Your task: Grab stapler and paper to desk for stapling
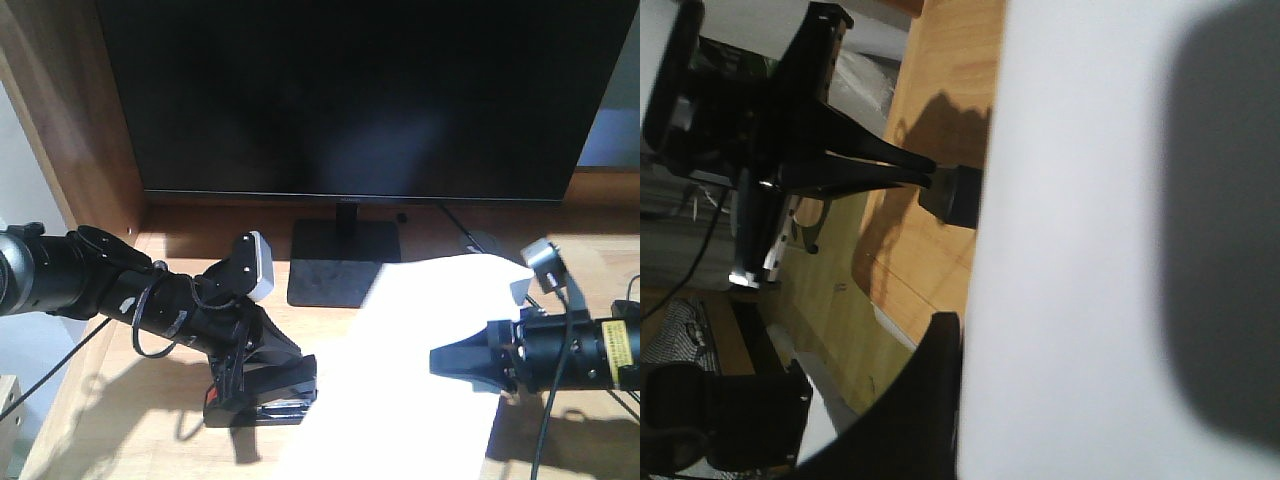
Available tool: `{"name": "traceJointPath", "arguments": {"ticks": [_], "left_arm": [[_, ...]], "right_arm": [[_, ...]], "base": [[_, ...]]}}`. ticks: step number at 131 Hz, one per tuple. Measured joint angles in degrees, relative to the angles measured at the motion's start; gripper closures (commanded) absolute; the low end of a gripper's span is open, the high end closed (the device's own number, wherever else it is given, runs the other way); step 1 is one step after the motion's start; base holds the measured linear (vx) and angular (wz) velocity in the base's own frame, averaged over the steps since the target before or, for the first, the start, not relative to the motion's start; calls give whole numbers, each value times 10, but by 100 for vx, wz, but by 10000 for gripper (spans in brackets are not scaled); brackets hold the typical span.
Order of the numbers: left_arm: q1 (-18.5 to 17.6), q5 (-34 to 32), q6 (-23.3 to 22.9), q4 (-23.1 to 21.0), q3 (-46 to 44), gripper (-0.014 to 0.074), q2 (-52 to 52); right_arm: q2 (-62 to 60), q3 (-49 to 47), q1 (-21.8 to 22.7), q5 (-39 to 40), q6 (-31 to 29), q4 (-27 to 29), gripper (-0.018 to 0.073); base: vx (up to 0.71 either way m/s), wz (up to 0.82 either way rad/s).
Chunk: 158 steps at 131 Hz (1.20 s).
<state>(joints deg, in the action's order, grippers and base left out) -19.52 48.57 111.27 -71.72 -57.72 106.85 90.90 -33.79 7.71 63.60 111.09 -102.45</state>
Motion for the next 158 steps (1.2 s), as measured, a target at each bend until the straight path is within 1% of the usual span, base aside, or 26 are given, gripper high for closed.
{"name": "traceJointPath", "arguments": {"ticks": [11, 35, 75, 94, 102, 119, 137, 152, 158], "left_arm": [[0, 0, 0, 0, 0, 603, 0], [0, 0, 0, 0, 0, 603, 0], [0, 0, 0, 0, 0, 603, 0], [0, 0, 0, 0, 0, 603, 0], [0, 0, 0, 0, 0, 603, 0], [0, 0, 0, 0, 0, 603, 0], [0, 0, 0, 0, 0, 603, 0], [0, 0, 0, 0, 0, 603, 0], [0, 0, 0, 0, 0, 603, 0]], "right_arm": [[25, 0, 0, -3, -33, 1, 562], [41, 0, 0, 0, -72, 2, 562], [40, 0, 0, 5, -75, 2, 562], [28, 0, 0, 25, -72, 2, 562], [21, 0, 0, 28, -66, 3, 562], [-5, 0, 0, 32, -10, 14, 562], [-20, 0, -2, 34, 24, 20, 562], [-26, 0, -25, 33, 35, 35, 562], [-26, 0, -45, 34, 35, 46, 562]], "base": [[0, 0], [0, 0], [0, 0], [0, 0], [0, 0], [0, 0], [0, 0], [0, 0], [0, 0]]}}
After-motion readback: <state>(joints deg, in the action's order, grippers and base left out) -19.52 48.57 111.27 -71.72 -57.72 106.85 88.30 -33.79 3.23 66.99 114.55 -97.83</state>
